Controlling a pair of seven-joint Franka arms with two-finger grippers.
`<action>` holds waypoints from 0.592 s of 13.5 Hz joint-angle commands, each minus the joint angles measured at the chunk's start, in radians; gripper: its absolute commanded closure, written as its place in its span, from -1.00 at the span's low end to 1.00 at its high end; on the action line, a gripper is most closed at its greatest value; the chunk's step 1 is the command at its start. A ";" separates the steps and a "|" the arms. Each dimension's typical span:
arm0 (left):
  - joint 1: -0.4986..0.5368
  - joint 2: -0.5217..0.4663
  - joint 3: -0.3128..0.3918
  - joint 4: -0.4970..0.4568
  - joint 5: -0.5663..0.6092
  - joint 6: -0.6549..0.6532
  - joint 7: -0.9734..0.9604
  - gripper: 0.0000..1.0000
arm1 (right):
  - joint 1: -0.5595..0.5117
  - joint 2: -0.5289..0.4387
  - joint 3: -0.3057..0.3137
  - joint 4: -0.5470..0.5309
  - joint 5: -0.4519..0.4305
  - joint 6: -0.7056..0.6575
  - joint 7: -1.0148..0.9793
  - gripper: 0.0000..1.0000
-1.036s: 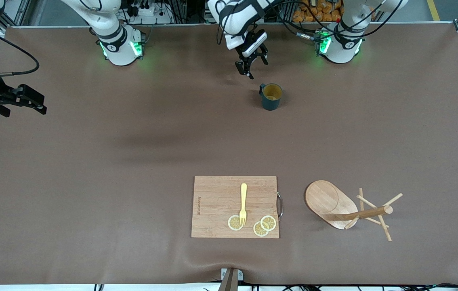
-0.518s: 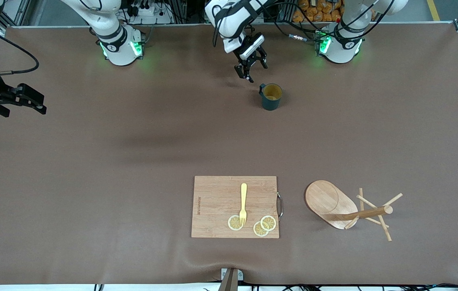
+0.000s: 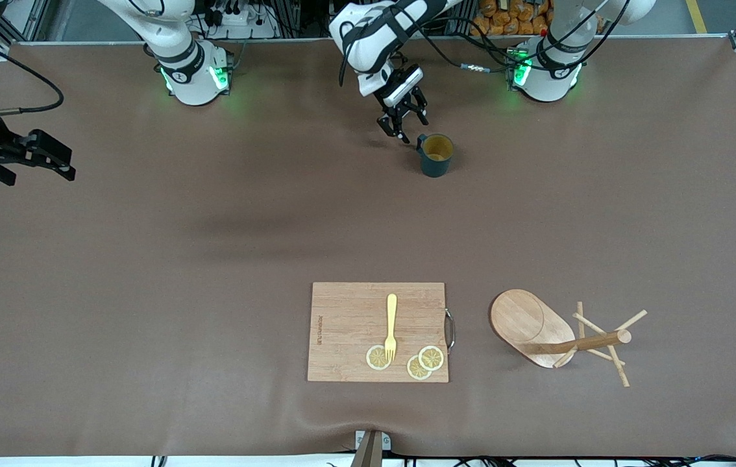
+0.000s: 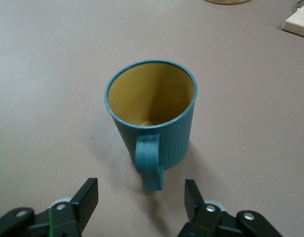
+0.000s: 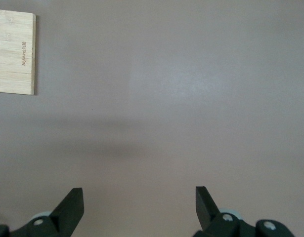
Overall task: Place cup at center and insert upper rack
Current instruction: 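Lower the left gripper onto the mug handle and close it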
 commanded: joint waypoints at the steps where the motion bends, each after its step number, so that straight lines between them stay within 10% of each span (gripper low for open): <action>1: -0.058 0.036 0.045 0.017 0.053 -0.028 -0.137 -0.45 | 0.022 -0.010 -0.009 0.005 0.017 -0.001 0.003 -1.00; 8: -0.053 0.033 0.048 0.018 0.053 -0.053 -0.127 -0.05 | 0.023 -0.010 0.005 0.005 0.017 0.001 0.039 -1.00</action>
